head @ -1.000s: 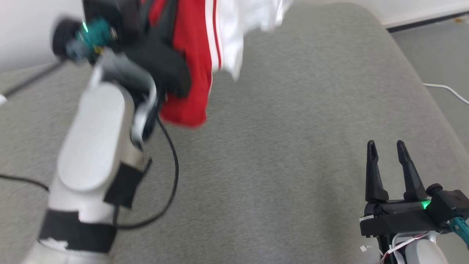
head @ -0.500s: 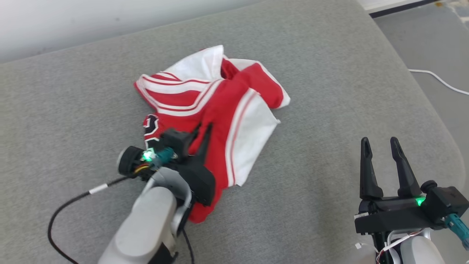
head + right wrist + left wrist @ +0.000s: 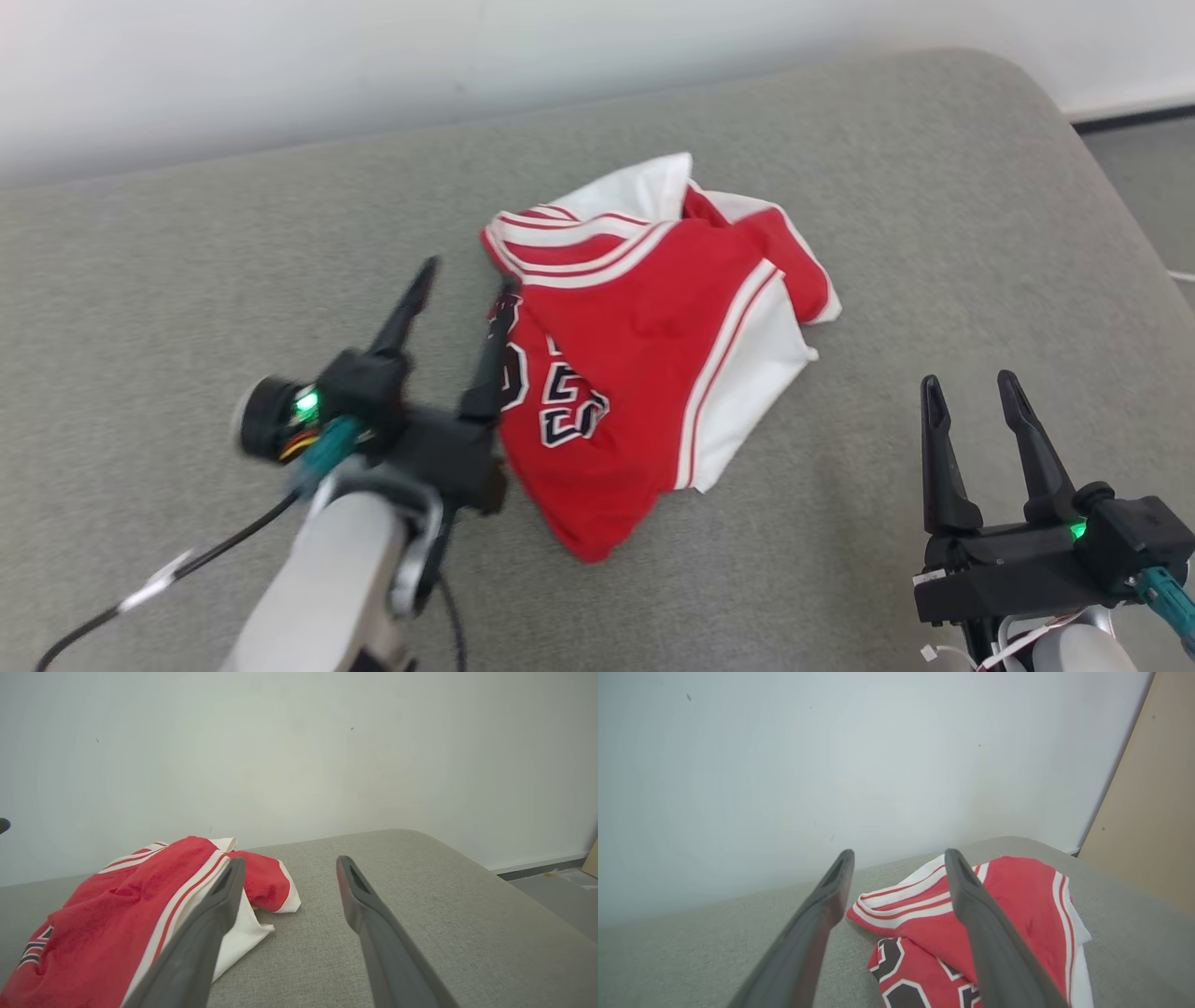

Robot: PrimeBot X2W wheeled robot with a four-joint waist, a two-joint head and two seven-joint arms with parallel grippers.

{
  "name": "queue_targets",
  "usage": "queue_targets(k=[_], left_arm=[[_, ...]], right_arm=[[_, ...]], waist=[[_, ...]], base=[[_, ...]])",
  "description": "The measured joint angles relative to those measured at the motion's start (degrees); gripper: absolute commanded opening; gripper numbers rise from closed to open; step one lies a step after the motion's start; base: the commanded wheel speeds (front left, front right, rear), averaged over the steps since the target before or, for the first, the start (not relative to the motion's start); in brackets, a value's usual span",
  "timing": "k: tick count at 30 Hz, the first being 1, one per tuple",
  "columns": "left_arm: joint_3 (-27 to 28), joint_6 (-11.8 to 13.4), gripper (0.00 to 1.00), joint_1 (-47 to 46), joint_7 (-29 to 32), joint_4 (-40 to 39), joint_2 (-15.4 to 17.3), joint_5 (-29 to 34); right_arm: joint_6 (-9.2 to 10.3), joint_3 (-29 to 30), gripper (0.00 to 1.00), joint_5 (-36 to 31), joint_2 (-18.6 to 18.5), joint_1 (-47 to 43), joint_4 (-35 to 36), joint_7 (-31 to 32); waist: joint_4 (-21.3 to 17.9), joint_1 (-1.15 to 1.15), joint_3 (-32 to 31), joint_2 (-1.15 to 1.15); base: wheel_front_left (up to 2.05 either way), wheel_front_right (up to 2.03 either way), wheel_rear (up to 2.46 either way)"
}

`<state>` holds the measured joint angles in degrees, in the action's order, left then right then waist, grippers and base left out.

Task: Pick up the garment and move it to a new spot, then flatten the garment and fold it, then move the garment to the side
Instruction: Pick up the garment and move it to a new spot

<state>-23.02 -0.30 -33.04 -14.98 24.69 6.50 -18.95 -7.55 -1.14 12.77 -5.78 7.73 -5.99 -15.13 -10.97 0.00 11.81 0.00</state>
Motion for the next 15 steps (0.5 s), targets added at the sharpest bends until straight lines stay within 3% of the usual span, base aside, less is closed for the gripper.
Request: queue_targets(k=[8, 15], left_arm=[[9.5, 3.4, 1.0, 15.9, -0.1, -13.8, 5.7, -0.2], [14.9, 5.4, 1.0, 27.9, -0.1, -20.5, 5.6, -0.1]], right_arm=[[0.0, -1.0, 1.0, -0.1, -1.9, -2.3, -0.1, 0.0], [0.0, -0.9, 1.0, 0.0, -2.8, -4.4, -0.1, 0.0]], waist=[[4.5, 0.0, -4.4, 0.0], [6.7, -0.01, -7.3, -0.01]], base=[[0.0, 0.0, 0.0], [0.0, 0.0, 0.0]])
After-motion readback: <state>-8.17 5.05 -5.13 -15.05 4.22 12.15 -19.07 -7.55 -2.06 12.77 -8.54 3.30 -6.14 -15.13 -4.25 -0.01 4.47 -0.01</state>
